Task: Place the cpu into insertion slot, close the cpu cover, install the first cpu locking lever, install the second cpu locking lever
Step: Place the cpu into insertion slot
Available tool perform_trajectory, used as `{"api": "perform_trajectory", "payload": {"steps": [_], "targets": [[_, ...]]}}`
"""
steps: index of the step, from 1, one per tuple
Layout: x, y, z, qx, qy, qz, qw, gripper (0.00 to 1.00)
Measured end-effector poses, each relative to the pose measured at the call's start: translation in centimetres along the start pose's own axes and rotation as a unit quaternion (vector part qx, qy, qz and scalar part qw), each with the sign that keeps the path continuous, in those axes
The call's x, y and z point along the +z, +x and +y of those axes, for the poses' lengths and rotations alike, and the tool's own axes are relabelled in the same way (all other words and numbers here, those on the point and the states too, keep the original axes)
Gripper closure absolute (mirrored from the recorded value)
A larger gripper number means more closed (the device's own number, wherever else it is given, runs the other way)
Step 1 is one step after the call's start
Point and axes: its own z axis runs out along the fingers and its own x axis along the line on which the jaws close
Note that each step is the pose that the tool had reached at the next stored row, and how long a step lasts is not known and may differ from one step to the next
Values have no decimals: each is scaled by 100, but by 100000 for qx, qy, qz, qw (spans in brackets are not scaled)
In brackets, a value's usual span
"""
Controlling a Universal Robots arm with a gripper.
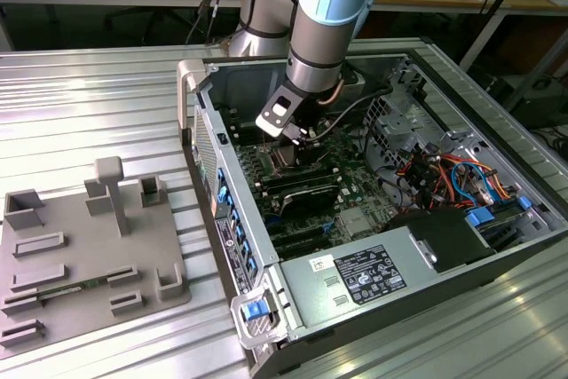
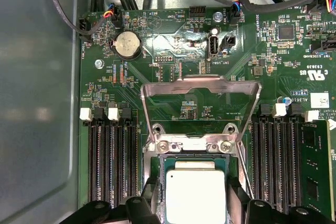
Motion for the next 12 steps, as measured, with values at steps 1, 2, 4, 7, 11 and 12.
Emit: {"api": "perform_trajectory", "payload": {"steps": [1, 2, 4, 7, 11, 12], "targets": [[0, 0, 0, 0, -3, 2, 100000, 39], [0, 0, 0, 2, -4, -1, 100000, 39], [3, 2, 1, 7, -20, 58, 100000, 38], [6, 4, 2, 8, -43, 59, 100000, 35], [2, 4, 3, 4, -41, 60, 100000, 35], [-5, 4, 3, 1, -55, 81, 100000, 35]]}}
